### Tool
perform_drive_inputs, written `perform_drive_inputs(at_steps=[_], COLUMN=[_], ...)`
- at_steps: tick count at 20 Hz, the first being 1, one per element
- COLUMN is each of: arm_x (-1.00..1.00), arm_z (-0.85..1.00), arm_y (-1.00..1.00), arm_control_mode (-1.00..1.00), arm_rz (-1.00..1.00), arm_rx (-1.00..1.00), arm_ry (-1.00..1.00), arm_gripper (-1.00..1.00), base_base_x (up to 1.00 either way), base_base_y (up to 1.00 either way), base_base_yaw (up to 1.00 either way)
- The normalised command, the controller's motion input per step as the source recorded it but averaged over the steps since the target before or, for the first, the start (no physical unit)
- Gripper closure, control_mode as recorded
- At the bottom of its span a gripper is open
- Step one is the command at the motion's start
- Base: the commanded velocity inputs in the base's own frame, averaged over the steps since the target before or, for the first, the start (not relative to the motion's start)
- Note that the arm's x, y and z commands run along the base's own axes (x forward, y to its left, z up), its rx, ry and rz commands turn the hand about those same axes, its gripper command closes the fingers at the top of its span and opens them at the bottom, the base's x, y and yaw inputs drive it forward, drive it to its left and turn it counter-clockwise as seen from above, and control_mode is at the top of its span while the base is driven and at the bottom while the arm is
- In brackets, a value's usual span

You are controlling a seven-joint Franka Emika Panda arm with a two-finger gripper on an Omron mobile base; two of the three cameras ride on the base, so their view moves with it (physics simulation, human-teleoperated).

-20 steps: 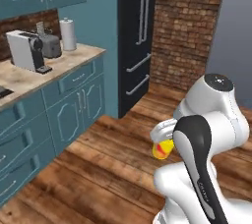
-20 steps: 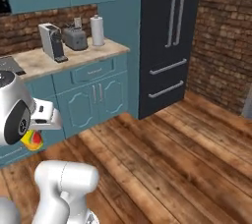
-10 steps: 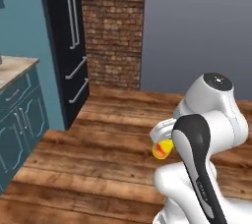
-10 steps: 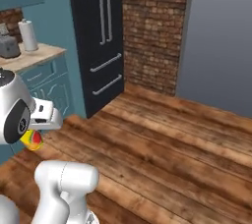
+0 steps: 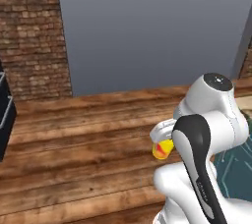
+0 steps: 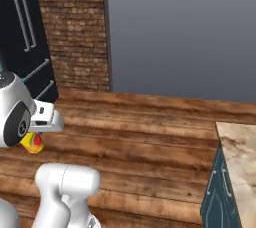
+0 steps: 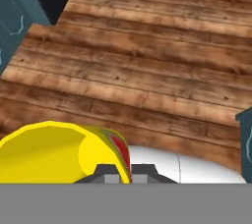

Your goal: Pick the cup and bowl from the counter and place them on the counter next to the sink.

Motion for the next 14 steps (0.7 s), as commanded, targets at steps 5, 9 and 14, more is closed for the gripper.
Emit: perform_drive_inputs(at_steps=[5,9,14], arm_x=[0.00,0.00,0.00], arm_z=[0.00,0.00,0.00], arm_y=[0.00,0.00,0.00], arm_control_mode=[1.00,1.00,1.00], arm_rz=[0.00,0.00,0.00], arm_rx=[0.00,0.00,0.00], arm_ry=[0.00,0.00,0.00], arm_gripper=[1.00,1.00,1.00], base_base_x=[-0.17,-0.20,-0.45], base_base_y=[0.00,0.00,0.00], base_base_yaw=[-0.66,-0.65,-0.60])
